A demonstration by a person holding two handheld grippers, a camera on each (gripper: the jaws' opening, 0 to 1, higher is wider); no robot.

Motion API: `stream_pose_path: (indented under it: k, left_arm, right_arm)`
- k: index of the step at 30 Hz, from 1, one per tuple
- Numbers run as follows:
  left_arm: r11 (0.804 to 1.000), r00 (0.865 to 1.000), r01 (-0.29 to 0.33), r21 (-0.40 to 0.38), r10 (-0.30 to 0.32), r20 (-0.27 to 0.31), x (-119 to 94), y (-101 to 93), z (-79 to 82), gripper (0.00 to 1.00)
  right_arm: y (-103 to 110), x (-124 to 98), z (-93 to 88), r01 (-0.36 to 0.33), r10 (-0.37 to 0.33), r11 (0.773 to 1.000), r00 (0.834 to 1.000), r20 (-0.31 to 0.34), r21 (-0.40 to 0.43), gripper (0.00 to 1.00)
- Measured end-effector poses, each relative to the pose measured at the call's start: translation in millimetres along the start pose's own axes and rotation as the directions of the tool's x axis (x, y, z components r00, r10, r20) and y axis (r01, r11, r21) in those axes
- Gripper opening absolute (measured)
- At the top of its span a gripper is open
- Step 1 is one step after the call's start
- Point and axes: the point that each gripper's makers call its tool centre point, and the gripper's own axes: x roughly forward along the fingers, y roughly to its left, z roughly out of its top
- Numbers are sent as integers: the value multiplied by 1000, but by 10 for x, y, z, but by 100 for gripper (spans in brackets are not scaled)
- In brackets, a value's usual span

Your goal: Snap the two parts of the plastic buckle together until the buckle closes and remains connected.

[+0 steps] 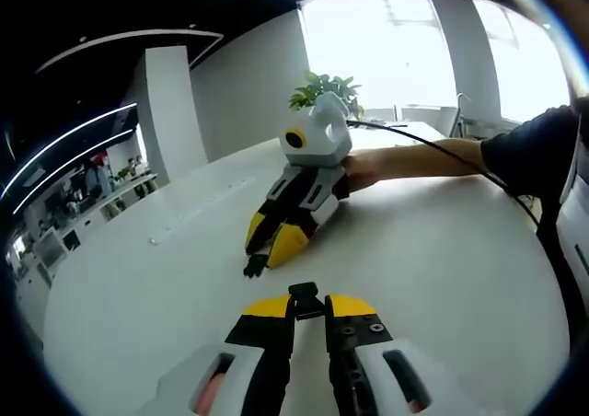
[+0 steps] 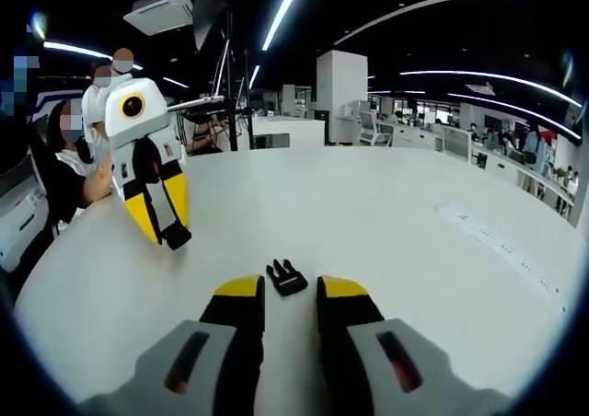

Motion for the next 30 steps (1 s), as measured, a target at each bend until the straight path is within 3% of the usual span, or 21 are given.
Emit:
stream_pose_path:
  k: [30]
  left_arm:
    - [1000,1000,5,7,-5,-2,2,-32,-12,12]
  right_arm:
    - [75,-5,-10,4,-4,1000,1000,17,-21,13]
